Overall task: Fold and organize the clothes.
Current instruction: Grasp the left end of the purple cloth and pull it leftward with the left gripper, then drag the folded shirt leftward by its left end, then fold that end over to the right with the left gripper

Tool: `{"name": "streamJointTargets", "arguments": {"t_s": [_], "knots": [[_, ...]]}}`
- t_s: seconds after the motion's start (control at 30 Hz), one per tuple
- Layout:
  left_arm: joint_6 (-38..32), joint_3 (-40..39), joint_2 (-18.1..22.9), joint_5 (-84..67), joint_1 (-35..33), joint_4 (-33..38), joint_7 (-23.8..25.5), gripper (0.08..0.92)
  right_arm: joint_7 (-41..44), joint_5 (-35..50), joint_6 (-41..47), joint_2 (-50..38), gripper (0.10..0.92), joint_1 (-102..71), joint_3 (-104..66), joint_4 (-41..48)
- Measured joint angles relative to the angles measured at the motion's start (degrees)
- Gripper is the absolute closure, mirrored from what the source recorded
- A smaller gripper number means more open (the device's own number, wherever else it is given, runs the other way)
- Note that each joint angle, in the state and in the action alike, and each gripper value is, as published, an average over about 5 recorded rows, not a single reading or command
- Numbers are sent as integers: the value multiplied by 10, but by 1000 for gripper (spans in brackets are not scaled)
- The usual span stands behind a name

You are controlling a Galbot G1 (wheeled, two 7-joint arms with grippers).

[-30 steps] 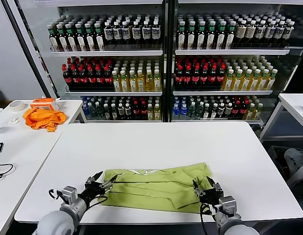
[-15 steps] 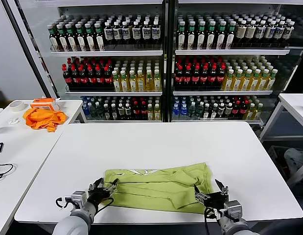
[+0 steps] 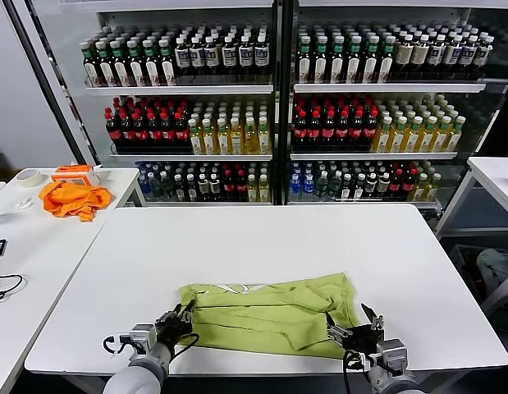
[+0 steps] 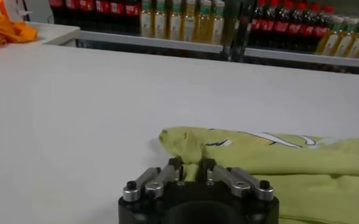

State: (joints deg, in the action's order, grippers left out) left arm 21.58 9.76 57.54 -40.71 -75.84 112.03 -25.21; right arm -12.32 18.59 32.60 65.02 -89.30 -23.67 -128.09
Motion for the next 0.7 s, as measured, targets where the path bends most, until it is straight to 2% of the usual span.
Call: {"name": "streamJointTargets", "arguments": {"t_s": [0.17, 0.4, 0.7], "knots": [[3, 0, 5, 39, -4, 5, -6, 902, 0, 0, 0, -3, 203, 3, 1, -1], [28, 38, -9, 111, -18, 25, -10, 902, 2, 0, 0, -8, 203, 7, -2, -2], [55, 162, -57, 163, -63, 41, -4, 902, 5, 1, 1, -11, 203, 13, -10, -5]]}}
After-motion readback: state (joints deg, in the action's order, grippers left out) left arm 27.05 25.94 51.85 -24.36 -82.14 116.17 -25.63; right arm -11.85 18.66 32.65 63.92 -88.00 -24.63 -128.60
